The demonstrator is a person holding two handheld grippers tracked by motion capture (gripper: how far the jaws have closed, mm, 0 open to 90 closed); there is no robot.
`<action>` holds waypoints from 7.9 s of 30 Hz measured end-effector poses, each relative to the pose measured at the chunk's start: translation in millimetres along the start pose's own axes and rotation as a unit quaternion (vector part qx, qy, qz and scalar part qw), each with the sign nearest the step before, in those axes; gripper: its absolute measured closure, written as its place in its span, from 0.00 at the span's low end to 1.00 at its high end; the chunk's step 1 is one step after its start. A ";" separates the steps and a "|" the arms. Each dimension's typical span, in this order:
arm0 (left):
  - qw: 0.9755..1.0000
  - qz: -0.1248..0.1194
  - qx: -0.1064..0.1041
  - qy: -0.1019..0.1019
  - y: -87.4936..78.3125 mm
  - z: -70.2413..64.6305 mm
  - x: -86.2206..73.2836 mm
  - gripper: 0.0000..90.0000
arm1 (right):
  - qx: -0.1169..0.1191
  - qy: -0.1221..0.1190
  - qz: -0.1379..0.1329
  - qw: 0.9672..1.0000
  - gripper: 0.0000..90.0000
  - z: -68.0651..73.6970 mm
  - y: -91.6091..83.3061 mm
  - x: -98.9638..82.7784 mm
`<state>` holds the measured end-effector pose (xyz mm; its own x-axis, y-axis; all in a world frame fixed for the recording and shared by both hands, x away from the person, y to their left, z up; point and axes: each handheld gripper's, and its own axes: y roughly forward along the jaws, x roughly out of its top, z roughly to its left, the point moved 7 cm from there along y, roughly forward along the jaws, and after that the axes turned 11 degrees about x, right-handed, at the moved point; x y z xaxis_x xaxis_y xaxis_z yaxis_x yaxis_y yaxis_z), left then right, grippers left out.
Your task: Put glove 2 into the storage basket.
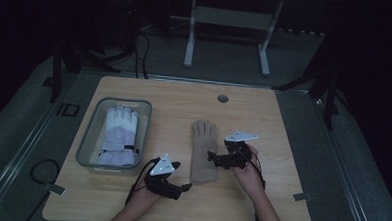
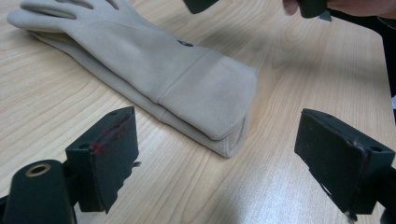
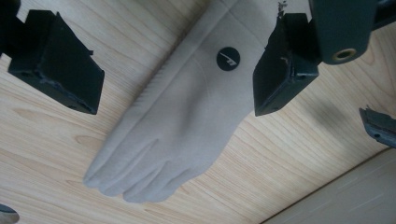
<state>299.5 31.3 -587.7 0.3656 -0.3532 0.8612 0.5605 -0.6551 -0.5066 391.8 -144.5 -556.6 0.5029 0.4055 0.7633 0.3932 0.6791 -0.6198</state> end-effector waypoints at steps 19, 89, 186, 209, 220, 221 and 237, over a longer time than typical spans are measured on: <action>0.996 -0.001 -0.049 0.069 16.3 -20.8 23.9 0.15 | 0.031 0.054 -0.002 0.998 0.14 -38.9 -1.9 5.7; 0.971 0.156 -0.016 0.178 39.5 -2.5 24.0 0.90 | 0.022 -0.022 0.035 0.999 0.83 -16.6 52.9 28.4; 0.965 0.226 0.096 0.093 -157.8 144.5 -15.7 0.90 | 0.115 -0.093 0.051 0.988 0.81 151.7 214.5 177.1; 0.978 0.172 0.114 0.031 -173.9 149.9 8.7 0.40 | 0.093 -0.077 0.034 0.992 0.43 122.9 185.0 185.5; 0.987 0.125 0.103 -0.001 -151.9 129.8 34.6 0.19 | 0.119 -0.089 0.030 0.988 0.18 118.5 153.4 178.6; 0.988 0.119 0.102 -0.002 -148.4 127.4 36.5 0.19 | 0.117 -0.090 0.029 0.989 0.18 116.6 150.3 176.9; 0.993 0.082 0.080 -0.002 -111.8 98.0 49.4 0.19 | 0.108 -0.097 0.030 0.989 0.17 86.7 119.8 143.5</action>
<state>327.8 152.5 -492.5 0.4654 -0.4432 0.7662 0.6039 -0.4739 -0.6409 444.3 48.1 -505.6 0.3559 0.5450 0.7592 0.1834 0.7558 -0.6286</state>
